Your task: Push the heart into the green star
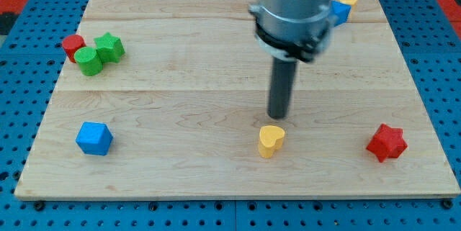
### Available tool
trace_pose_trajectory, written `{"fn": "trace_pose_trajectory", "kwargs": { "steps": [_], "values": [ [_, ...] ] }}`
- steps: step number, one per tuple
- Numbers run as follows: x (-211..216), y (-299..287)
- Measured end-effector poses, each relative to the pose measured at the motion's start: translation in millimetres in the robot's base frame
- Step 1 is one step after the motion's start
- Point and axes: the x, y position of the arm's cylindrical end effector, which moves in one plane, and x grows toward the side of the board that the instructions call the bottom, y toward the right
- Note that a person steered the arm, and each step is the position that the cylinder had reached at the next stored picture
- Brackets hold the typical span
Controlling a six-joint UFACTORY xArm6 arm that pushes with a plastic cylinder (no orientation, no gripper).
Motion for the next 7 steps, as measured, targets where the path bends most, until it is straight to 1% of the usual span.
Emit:
{"fn": "trace_pose_trajectory", "kwargs": {
  "steps": [1, 2, 3, 4, 5, 6, 7],
  "values": [
    [37.9, 38.1],
    [76.3, 38.3],
    [62.3, -12.8],
    [12.6, -68.8],
    [-8.6, -96.2],
    [3.1, -69.1],
    [-5.3, -44.3]
  ]
}}
